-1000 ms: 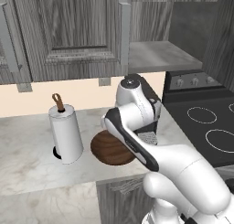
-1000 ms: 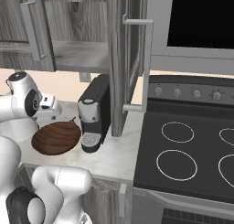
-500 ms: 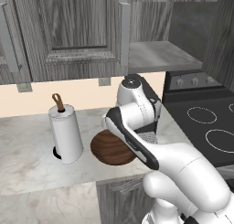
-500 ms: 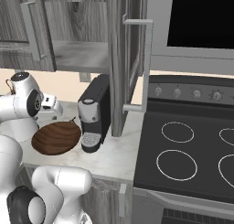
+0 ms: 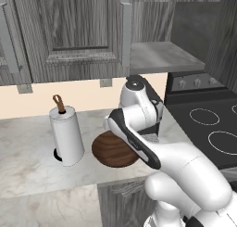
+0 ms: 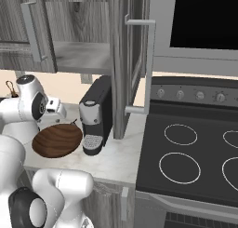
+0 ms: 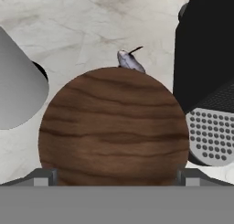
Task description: Retrieve the bowl from the cabinet, then place the raw meat into the bowl to avoid contamination.
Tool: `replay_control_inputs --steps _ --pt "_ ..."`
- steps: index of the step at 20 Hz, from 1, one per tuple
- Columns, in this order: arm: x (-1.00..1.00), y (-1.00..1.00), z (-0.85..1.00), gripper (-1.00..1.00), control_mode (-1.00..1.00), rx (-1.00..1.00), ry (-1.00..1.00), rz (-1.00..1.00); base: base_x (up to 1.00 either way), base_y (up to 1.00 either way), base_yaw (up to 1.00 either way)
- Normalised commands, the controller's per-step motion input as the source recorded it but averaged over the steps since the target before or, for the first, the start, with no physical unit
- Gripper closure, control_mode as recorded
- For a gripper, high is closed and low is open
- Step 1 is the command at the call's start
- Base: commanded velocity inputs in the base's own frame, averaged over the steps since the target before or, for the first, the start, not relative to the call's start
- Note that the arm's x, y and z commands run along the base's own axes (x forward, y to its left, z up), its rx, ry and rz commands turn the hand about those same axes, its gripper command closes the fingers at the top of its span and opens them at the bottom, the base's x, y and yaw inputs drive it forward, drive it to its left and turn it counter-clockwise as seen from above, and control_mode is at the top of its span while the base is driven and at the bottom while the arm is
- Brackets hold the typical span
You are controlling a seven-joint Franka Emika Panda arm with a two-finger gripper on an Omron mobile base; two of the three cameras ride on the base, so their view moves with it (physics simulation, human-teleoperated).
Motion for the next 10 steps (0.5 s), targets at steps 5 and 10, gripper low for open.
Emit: replay_control_inputs --steps 5,10 --pt "0.11 0.0 -0.07 -1.0 -1.0 0.01 0.0 0.0 0.0 0.0 0.0" --pt "0.07 0.0 -0.04 -1.0 -1.0 0.01 0.0 0.0 0.0 0.0 0.0"
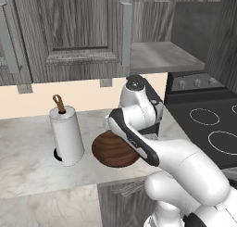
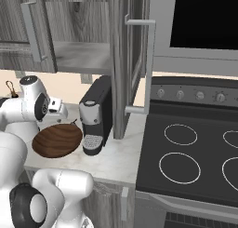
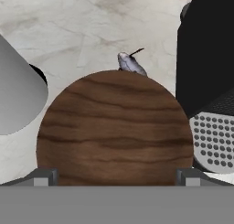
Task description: Retrieve the bowl from the cabinet, then place the raw meat into the bowl to avoid contamination.
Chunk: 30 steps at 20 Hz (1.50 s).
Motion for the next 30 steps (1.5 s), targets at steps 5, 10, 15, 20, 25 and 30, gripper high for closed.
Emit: replay_control_inputs --steps 5,10,15,20,25,30 --pt "0.1 0.0 -0.03 -1.0 -1.0 0.01 0.0 0.0 0.0 0.0 0.0" --pt "0.13 0.0 -0.05 -1.0 -1.0 0.01 0.0 0.0 0.0 0.0 0.0" --pt "0.1 0.0 -0.12 -1.0 -1.0 0.01 0.0 0.0 0.0 0.0 0.0" --pt "0.08 0.0 -0.13 -1.0 -1.0 0.01 0.0 0.0 0.0 0.0 0.0" --pt "0.07 0.0 -0.12 -1.0 -1.0 0.01 -0.01 -0.01 0.0 0.0 0.0" --pt "0.12 0.0 -0.08 -1.0 -1.0 0.01 0.0 -0.01 0.0 0.0 0.0"
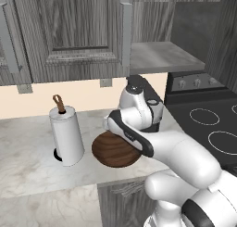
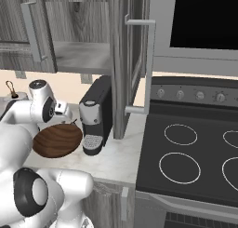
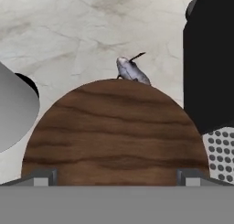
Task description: Retrieve the bowl from the cabinet, then place the raw meat into the bowl to avoid contamination.
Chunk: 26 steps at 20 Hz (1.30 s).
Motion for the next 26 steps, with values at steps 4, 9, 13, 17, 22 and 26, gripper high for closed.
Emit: replay_control_inputs --steps 4,9,13,17,22,26 --pt "0.13 0.0 -0.05 -1.0 -1.0 0.0 0.0 -0.01 0.0 0.0 0.0" --pt "0.1 0.0 -0.01 -1.0 -1.0 0.0 0.0 -0.01 0.0 0.0 0.0" --pt "0.15 0.0 -0.01 -1.0 -1.0 0.0 0.0 -0.02 0.0 0.0 0.0" --pt "0.16 0.0 -0.02 -1.0 -1.0 0.0 0.0 -0.01 0.0 0.0 0.0" --pt "0.14 0.0 -0.05 -1.0 -1.0 0.0 0.0 -0.01 0.0 0.0 0.0" --pt "0.12 0.0 -0.12 -1.0 -1.0 0.0 -0.01 0.0 0.0 0.0 0.0"
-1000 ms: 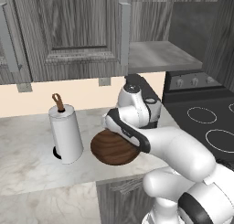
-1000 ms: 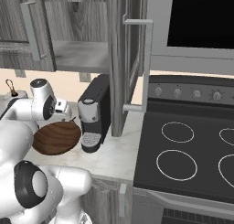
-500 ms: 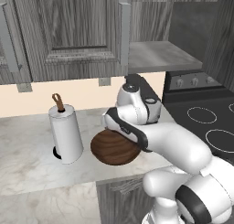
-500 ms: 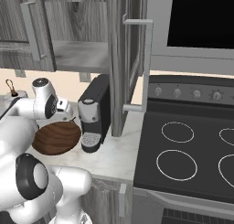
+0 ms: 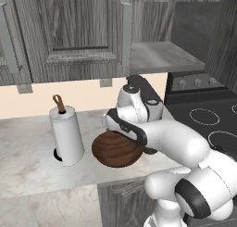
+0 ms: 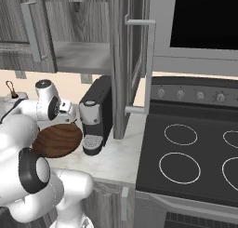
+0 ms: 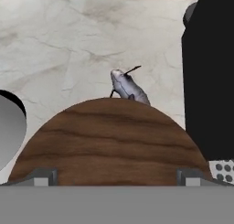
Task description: Retrieve the bowl from the cabinet, then place the raw meat into the bowl to avoid contamination.
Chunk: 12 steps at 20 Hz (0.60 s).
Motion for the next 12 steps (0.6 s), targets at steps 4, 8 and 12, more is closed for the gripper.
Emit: replay_control_inputs --steps 4,8,12 --pt "0.12 0.0 -0.15 -1.0 -1.0 0.0 -0.02 0.0 0.0 0.0 0.0" --pt "0.1 0.0 -0.17 -1.0 -1.0 0.0 -0.03 0.0 0.0 0.0 0.0" --pt "0.14 0.0 -0.2 -1.0 -1.0 0.0 -0.03 -0.01 0.0 0.0 0.0"
